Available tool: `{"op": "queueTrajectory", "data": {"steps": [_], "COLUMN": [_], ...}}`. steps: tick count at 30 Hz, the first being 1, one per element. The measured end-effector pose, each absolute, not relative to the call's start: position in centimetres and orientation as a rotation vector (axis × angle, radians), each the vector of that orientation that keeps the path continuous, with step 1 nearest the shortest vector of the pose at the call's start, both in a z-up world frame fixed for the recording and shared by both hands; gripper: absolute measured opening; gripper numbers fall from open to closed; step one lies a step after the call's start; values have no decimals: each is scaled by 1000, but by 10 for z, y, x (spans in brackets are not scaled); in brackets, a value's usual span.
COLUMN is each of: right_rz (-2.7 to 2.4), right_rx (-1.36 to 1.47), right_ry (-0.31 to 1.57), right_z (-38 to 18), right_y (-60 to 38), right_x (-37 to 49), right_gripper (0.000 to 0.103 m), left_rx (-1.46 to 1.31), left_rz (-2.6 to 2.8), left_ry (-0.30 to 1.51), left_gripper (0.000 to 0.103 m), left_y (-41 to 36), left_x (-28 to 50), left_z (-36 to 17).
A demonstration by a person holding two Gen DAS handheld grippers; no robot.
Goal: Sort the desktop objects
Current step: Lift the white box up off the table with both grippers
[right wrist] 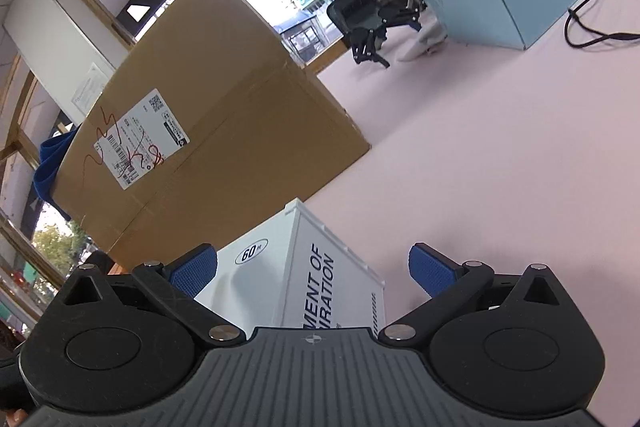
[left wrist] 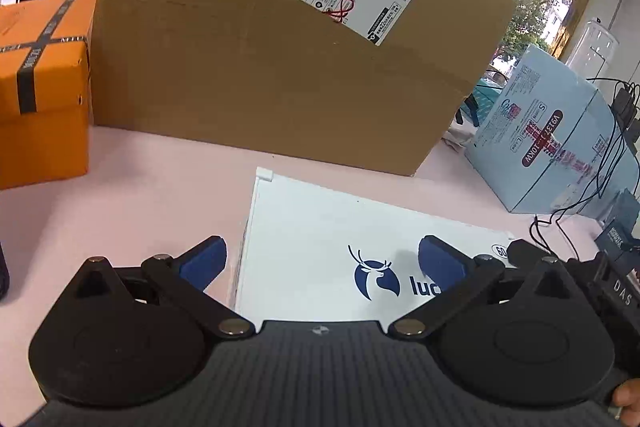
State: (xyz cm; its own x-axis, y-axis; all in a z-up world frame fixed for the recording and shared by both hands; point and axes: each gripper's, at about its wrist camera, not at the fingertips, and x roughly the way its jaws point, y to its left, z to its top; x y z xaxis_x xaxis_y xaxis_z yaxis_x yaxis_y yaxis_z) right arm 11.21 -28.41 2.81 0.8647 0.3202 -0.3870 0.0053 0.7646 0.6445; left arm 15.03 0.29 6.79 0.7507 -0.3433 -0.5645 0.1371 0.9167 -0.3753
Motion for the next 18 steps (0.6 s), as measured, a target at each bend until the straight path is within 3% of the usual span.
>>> {"op": "queueTrajectory", "data": {"steps": [8,18], "right_rz": [325,366], "right_rx": [704,522], "right_ry": [628,565], "right_z": [21,34], "right_y": [-275,-253], "right_x": [119,108], "right_gripper": [103,103], "left_rx": [-339,-339], "left_rz": [-307,-256], "left_ry": [691,703], "left_gripper": [103,103], "left_y": [1,-1], "left_x": [150,147], "left_z": [66,69]}}
